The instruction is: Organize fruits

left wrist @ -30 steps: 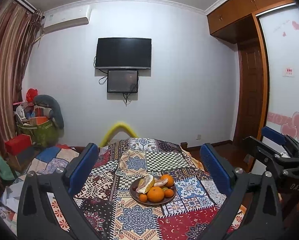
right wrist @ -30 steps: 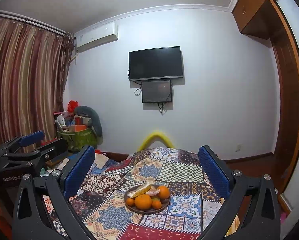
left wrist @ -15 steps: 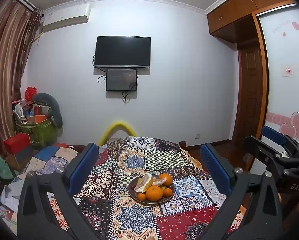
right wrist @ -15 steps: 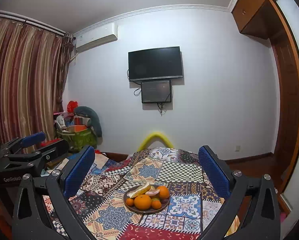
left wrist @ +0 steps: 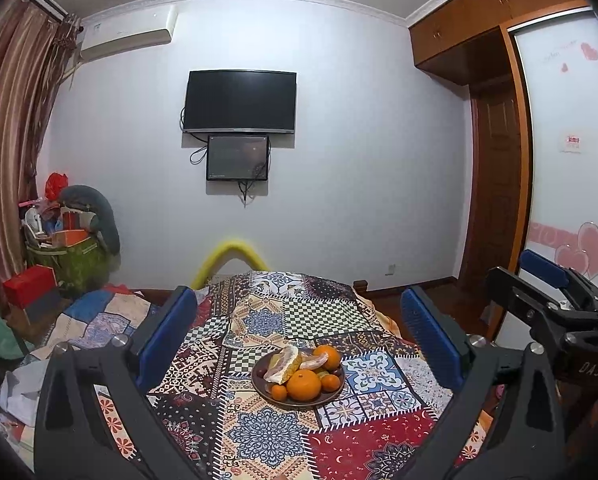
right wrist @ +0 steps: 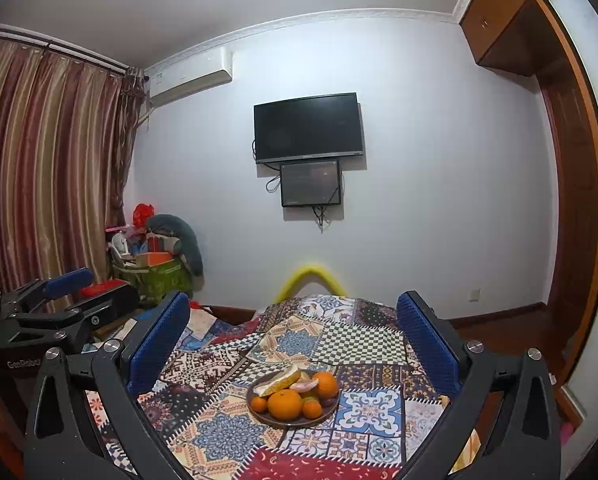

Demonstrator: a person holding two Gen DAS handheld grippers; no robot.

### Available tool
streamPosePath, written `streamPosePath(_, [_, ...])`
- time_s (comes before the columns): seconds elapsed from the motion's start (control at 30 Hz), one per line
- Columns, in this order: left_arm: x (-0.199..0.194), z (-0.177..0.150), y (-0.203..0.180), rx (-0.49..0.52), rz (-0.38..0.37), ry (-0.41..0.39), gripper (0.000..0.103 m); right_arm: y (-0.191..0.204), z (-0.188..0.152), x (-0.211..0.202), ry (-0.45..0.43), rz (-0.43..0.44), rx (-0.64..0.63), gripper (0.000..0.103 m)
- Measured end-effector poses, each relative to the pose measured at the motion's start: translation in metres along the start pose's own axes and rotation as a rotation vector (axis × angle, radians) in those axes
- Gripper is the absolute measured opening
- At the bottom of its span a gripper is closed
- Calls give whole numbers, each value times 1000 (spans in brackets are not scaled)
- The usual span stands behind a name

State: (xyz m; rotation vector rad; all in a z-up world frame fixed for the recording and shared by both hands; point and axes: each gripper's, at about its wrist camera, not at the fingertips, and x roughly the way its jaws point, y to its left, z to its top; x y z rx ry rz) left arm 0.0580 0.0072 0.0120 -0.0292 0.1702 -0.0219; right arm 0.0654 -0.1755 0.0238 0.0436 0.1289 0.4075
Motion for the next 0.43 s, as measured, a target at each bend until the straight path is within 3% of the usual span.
streamPosePath(0.43, [5, -4, 1, -5, -7, 14, 103, -3, -4, 4, 7, -3, 10, 103])
